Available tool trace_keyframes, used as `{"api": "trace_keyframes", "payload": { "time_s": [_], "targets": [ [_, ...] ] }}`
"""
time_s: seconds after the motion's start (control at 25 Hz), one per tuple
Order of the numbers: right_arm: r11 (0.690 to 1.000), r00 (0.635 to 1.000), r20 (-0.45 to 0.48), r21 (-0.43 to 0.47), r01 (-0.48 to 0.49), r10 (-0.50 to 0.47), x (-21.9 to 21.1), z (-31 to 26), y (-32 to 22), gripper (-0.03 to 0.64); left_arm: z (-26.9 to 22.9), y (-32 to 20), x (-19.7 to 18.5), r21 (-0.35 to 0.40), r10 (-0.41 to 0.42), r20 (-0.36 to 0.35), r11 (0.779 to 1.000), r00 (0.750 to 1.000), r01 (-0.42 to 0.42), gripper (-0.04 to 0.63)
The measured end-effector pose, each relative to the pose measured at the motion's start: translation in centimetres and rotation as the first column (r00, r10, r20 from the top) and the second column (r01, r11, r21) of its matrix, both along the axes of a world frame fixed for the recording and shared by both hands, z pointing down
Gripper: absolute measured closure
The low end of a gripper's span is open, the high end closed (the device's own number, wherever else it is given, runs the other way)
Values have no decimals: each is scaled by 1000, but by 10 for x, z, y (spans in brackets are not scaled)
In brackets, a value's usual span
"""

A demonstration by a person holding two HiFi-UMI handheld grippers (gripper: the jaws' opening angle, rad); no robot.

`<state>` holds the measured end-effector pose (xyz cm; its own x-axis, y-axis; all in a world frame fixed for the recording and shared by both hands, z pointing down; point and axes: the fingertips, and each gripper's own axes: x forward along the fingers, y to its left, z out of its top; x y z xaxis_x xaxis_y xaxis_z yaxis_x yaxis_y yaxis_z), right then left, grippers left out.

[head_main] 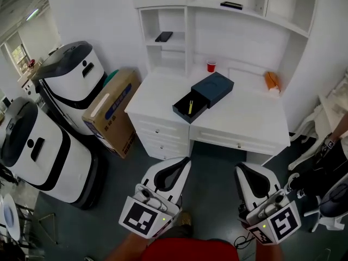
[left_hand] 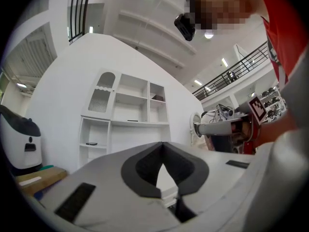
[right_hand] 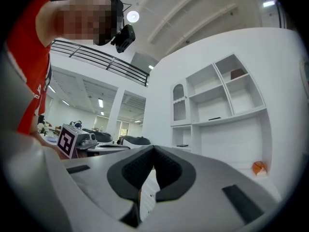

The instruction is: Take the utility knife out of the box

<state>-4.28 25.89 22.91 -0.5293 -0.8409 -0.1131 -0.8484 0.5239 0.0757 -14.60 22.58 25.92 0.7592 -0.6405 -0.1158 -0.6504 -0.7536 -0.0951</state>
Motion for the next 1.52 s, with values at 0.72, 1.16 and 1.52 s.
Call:
{"api": "trace_keyframes", "payload": {
  "time_s": [0.72, 1.16, 1.52],
  "targets": [
    [1000, 995, -96, -11, -22, 21, 21, 19, -184, 621, 30, -182, 28, -90, -9, 58, 996, 998, 14, 572],
    [994, 991, -93, -54, 92, -96, 39, 48, -293, 621, 68, -288, 55, -143, -146, 138, 976, 980, 166, 572],
    [978, 977, -75, -76, 193, -198, 61, 60, -350, 621, 130, -362, 76, -179, -209, 289, 947, 934, 267, 572]
  ]
}}
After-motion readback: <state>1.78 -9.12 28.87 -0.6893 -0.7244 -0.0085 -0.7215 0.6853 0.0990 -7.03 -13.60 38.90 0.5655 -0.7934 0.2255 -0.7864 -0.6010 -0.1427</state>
